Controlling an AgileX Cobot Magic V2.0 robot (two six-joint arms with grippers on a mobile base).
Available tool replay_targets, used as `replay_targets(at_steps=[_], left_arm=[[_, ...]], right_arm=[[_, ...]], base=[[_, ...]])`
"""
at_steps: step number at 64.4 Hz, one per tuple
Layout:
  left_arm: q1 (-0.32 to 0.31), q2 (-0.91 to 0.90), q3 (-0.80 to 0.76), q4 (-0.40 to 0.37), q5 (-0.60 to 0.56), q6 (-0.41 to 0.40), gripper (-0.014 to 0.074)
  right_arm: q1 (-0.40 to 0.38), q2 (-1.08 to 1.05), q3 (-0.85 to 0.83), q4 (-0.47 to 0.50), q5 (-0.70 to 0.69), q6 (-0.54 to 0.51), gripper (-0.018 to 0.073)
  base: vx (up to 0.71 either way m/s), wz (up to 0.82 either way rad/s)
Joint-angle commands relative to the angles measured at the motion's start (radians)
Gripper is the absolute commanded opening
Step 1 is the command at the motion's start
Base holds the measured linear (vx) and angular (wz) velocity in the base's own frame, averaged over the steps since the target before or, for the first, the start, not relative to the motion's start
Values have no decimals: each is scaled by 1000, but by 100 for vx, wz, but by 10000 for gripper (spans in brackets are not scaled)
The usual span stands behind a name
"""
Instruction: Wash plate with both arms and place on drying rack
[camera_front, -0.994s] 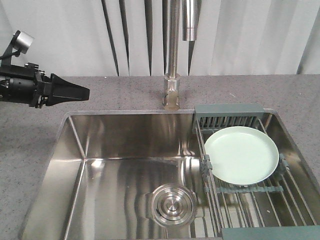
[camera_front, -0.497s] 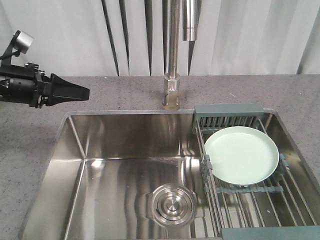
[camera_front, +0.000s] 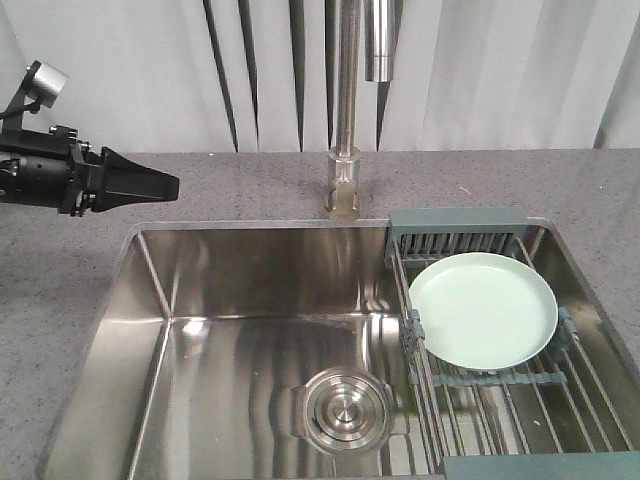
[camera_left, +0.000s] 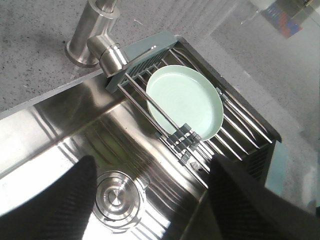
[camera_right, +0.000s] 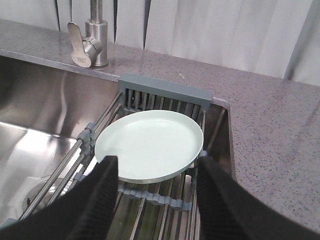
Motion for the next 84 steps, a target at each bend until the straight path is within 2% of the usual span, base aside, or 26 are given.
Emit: replay_targets(at_steps=[1, 54, 64, 78, 84], left_arm=[[1, -49, -20, -79, 41, -2, 463], [1, -49, -20, -81, 17, -6, 447], [1, -49, -20, -88, 29, -17, 317], [1, -46, -20, -88, 31, -17, -4], [1, -40, -20, -88, 24, -17, -7]], right_arm=[[3, 8, -26, -13, -81, -10, 363], [3, 8, -26, -10, -81, -10, 363], [3, 8, -26, -10, -81, -10, 363], [3, 8, -26, -10, -81, -10, 363], [3, 8, -26, -10, -81, -10, 363]], base=[[0, 0], [0, 0], [0, 0], [0, 0], [0, 0]])
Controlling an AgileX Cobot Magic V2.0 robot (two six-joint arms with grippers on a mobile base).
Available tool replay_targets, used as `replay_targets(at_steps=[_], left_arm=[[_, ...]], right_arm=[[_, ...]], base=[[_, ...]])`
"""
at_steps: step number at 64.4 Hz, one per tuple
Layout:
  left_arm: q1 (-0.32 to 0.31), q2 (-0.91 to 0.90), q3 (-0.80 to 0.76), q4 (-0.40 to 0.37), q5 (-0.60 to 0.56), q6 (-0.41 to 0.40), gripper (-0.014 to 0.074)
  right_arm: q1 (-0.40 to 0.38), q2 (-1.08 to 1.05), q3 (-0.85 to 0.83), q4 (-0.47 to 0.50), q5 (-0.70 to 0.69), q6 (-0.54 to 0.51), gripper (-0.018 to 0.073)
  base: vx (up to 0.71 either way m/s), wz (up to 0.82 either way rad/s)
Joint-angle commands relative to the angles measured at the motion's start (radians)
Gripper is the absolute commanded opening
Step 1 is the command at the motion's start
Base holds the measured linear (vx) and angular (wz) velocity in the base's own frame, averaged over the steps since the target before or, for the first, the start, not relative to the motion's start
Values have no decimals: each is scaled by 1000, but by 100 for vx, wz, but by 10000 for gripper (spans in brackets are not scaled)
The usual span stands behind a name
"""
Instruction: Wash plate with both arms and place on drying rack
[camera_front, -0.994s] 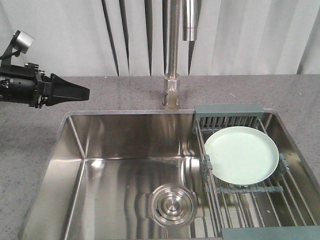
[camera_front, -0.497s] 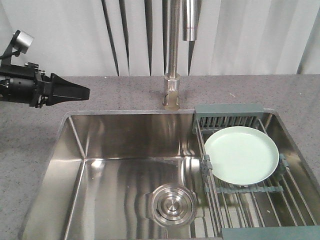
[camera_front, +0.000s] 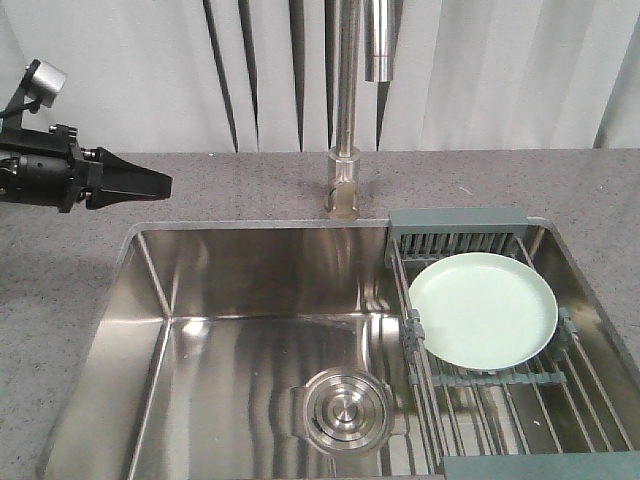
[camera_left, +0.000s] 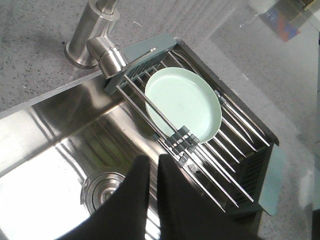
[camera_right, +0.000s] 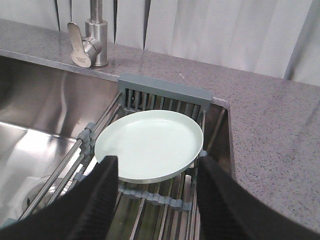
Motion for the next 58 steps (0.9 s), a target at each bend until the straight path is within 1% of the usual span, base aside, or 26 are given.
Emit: replay_targets(at_steps=[1, 11, 14, 24, 40, 51, 58], left_arm=[[1, -38, -20, -84, 22, -6, -7], [-28, 6, -25, -134, 10, 0, -7], [-42, 37, -39, -135, 11, 0, -7], [-127, 134, -114, -132, 44, 0, -7], [-259, 252, -266, -132, 44, 24, -7], [-326, 331, -383, -130, 44, 24, -7], [-354, 380, -452, -130, 44, 24, -7]], right_arm=[[3, 8, -26, -10, -81, -10, 363], [3, 8, -26, -9, -81, -10, 363], [3, 8, -26, -9, -81, -10, 363], [3, 8, -26, -9, -81, -10, 363], [3, 8, -26, -9, -81, -10, 363], [3, 8, -26, -9, -81, -10, 363], [3, 8, -26, -9, -81, -10, 363]], base=[[0, 0], [0, 0], [0, 0], [0, 0], [0, 0], [0, 0], [0, 0]])
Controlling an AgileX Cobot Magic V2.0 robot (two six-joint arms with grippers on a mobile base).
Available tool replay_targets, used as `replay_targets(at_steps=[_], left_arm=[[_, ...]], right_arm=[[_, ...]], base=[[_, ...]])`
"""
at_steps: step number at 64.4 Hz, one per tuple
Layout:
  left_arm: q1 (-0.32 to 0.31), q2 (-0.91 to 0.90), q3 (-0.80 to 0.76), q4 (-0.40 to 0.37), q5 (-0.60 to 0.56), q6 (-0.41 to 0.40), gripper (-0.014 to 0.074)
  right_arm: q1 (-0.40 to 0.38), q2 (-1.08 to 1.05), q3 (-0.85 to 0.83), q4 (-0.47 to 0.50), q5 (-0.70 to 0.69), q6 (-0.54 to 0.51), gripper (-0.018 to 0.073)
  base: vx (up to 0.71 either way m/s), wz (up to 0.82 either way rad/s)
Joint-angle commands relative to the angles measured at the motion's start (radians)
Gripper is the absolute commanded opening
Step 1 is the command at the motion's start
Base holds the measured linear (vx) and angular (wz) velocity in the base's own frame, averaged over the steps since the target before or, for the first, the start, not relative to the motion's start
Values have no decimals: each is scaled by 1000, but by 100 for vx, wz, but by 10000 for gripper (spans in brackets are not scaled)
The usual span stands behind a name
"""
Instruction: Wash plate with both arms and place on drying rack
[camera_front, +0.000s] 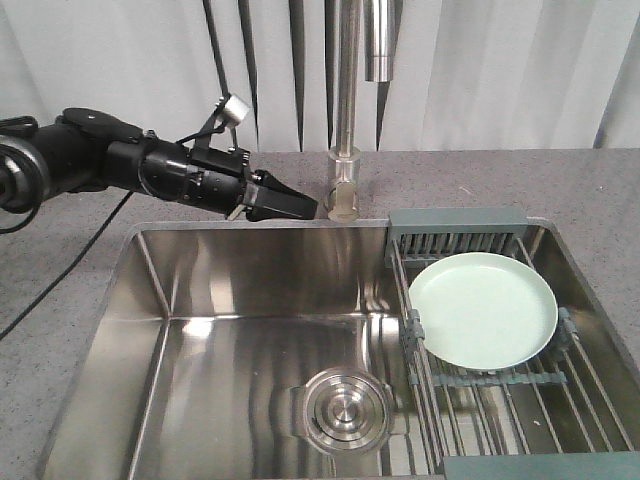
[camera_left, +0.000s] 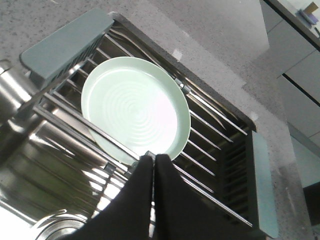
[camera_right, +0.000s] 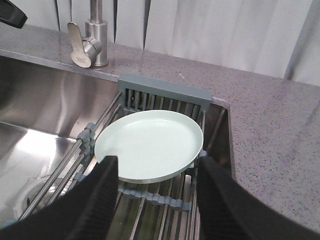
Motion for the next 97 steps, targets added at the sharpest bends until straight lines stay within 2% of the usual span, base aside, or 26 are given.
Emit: replay_targets(at_steps=[1, 21, 30, 43, 62, 89, 97], left_arm=[[-26, -19, -80, -74, 53, 6, -7], [-78, 97, -220, -77, 51, 5, -7], [-96, 122, -251, -77, 14, 5, -7], [-98, 134, -266, -77, -45, 6, -7], [-97, 134, -268, -77, -189, 6, -7], [-97, 132, -276, -81, -299, 6, -6], [-97, 132, -276, -104, -339, 6, -6]], right_arm=[[3, 8, -26, -9, -81, -10, 363], [3, 8, -26, -9, -81, -10, 363], [3, 8, -26, -9, -81, -10, 363], [3, 8, -26, -9, -81, -10, 363], [3, 8, -26, -9, -81, -10, 363], [3, 8, -26, -9, -81, -10, 363], [3, 8, -26, -9, -81, -10, 363]], base=[[0, 0], [0, 0], [0, 0], [0, 0], [0, 0], [0, 0], [0, 0]])
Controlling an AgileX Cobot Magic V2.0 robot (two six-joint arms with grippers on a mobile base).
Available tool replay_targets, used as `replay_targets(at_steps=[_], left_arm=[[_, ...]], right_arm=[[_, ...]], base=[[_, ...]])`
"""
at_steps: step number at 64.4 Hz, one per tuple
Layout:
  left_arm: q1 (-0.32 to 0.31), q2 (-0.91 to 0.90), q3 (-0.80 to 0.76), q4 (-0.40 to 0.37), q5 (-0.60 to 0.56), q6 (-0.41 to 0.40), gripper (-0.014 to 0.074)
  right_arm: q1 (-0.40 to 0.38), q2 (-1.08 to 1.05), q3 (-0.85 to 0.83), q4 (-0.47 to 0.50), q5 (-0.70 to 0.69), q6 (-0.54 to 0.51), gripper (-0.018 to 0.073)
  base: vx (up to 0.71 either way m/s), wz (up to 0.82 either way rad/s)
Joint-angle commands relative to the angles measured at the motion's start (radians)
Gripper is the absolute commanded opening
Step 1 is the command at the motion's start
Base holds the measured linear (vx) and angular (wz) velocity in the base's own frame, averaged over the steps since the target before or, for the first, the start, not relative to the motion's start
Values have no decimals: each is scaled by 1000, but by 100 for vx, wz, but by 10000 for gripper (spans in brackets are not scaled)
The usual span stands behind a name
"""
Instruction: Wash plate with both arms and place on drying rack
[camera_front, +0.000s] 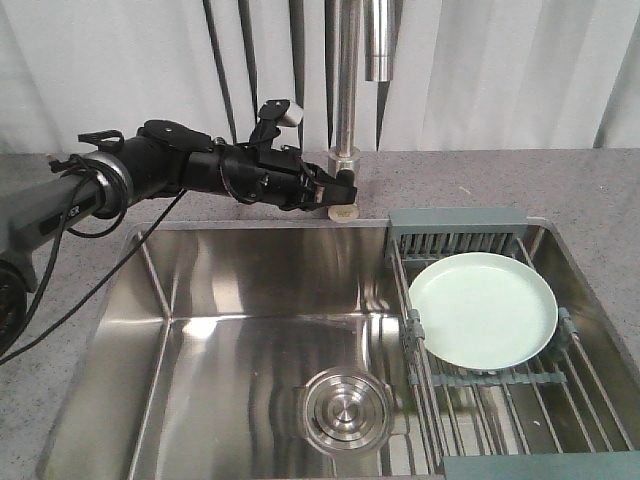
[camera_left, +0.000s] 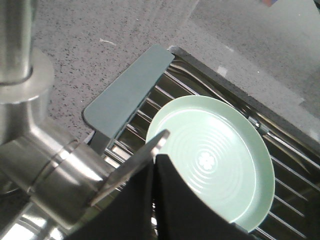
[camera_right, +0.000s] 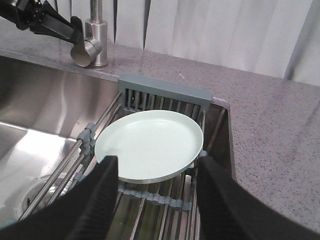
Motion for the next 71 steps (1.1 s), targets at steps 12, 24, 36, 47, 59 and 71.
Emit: replay_targets(at_steps=[12, 24, 36, 47, 59, 71], left_arm=[[1, -72, -37, -126, -121, 3, -6], [1, -79, -37, -123, -135, 3, -6], [1, -80, -37, -118, -75, 3, -6], [1, -105, -36, 34, -14, -1, -6], [1, -185, -36, 313, -41, -140, -6], [1, -297, -36, 749, -64, -422, -6]], right_arm=[[3, 8, -26, -9, -81, -10, 363], [3, 8, -26, -9, -81, -10, 363], [3, 8, -26, -9, -81, -10, 363], [3, 8, -26, -9, -81, -10, 363], [3, 8, -26, -9, -81, -10, 363], [3, 8, -26, -9, -81, -10, 363]], base=[[0, 0], [0, 0], [0, 0], [0, 0], [0, 0], [0, 0]])
